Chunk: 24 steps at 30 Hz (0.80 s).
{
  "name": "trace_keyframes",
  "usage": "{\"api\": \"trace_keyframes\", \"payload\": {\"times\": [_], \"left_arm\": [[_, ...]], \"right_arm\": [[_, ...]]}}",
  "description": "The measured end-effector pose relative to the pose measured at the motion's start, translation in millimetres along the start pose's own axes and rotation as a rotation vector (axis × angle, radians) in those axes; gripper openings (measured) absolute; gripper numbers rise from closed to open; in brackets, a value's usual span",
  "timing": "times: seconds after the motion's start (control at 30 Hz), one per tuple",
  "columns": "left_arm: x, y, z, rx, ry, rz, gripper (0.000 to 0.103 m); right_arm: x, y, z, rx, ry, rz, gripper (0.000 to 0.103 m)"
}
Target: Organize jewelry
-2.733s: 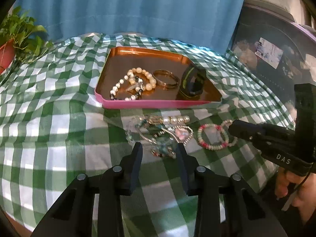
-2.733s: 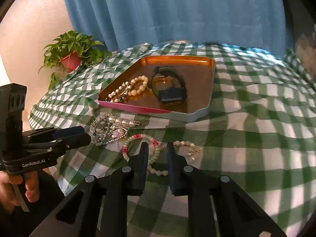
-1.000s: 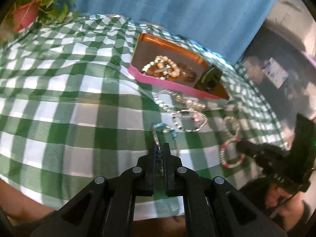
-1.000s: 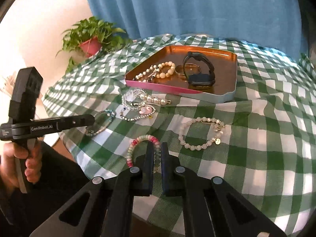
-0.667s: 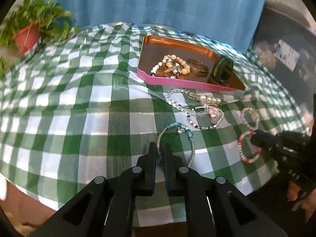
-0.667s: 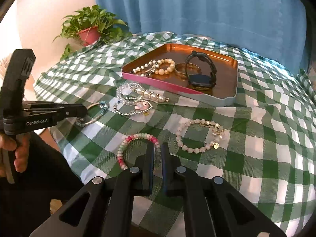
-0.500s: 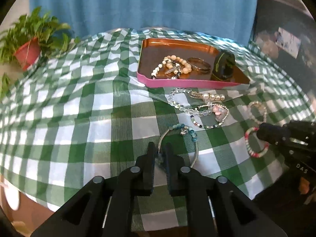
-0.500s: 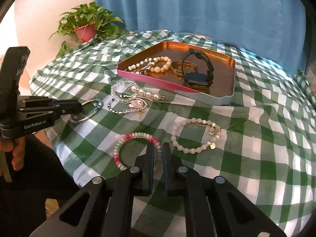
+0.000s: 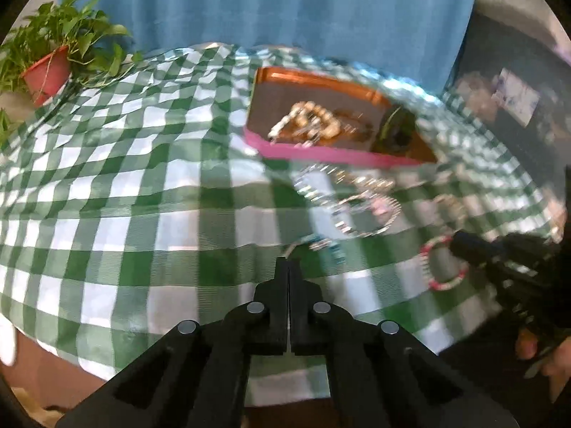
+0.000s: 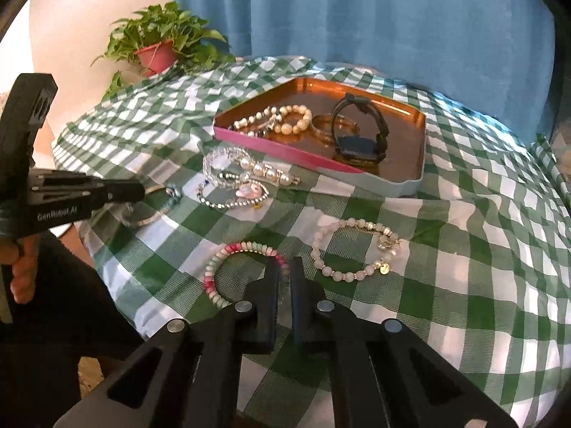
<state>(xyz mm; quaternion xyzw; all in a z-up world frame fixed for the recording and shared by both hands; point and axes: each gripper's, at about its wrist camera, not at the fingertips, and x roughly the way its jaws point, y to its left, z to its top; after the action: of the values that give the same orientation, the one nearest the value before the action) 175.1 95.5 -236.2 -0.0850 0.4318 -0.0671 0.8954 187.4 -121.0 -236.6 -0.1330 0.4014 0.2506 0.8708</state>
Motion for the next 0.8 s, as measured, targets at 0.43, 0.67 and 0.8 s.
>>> {"api": "trace_keyframes", "payload": {"times": [0.43, 0.67, 0.8], "left_arm": [[-8.9, -7.9, -8.9, -0.012, 0.032, 0.077, 0.005], [-11.3, 14.1, -23.1, -0.115, 0.044, 0.017, 0.018], [-10.0, 11.7, -20.5, -0.14, 0.041, -0.034, 0.022]], "right_arm": [[-22.9, 9.7, 0.4, 0.028, -0.065, -0.028, 0.005], [-16.6, 3.2, -11.8, 0.055, -0.027, -0.028, 0.005], [-13.0, 0.7, -12.4, 0.058, -0.022, -0.036, 0.005]]}}
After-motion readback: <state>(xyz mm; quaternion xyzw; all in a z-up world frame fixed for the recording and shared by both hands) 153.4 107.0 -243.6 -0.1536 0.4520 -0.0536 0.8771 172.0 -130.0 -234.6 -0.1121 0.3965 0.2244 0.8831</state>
